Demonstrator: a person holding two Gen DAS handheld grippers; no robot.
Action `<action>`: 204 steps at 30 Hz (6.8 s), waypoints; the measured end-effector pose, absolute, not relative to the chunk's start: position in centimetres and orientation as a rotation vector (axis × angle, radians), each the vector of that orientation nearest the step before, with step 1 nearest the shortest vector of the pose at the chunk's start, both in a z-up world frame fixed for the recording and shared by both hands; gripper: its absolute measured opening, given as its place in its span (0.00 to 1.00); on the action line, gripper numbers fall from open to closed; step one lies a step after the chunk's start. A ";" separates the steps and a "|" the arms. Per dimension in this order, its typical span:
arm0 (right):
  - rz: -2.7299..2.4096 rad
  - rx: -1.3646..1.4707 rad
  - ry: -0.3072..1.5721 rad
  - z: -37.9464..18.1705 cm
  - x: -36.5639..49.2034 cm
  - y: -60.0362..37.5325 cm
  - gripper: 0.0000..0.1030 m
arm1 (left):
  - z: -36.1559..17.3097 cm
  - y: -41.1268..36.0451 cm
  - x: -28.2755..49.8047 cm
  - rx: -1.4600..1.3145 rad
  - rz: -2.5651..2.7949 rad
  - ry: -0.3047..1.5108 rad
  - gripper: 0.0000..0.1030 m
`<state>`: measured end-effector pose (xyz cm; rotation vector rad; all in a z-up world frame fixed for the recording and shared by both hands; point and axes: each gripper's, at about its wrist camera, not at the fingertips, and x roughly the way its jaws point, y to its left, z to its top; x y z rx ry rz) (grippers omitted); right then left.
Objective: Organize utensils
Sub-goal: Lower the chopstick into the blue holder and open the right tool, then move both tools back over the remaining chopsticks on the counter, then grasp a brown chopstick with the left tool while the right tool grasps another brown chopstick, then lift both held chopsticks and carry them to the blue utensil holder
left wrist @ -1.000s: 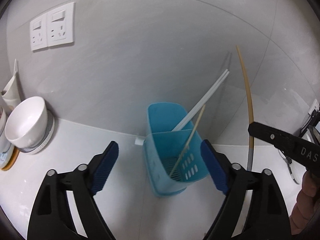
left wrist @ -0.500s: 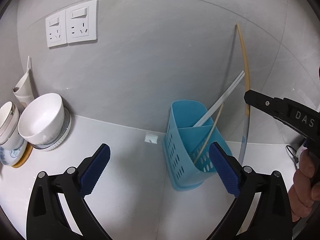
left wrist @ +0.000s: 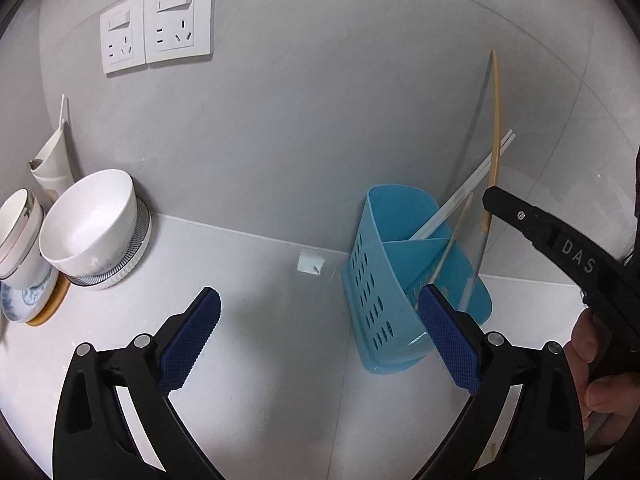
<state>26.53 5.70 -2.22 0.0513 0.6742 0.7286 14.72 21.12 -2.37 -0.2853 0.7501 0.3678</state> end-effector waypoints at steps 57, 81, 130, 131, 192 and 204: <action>0.341 -0.169 0.966 -8.1 17.0 -16.7 0.93 | -8.7 6.6 9.8 -0.299 0.209 1.015 0.94; 0.322 -0.225 1.233 -15.1 12.5 -21.3 0.72 | -16.1 1.0 5.9 -0.307 0.222 1.257 0.93; 0.338 -0.232 1.331 -15.8 12.1 -20.6 0.06 | -15.4 -1.8 3.8 -0.221 0.208 1.342 0.06; 0.339 -0.230 1.328 -15.6 12.1 -20.6 0.06 | -15.2 -1.7 3.8 -0.219 0.207 1.336 0.06; 0.544 -0.125 0.883 0.8 18.8 -9.9 0.06 | 1.3 4.2 6.6 -0.225 0.277 0.919 0.06; 0.595 -0.099 0.808 3.0 19.9 -7.0 0.06 | 4.4 6.3 7.9 -0.268 0.268 0.784 0.06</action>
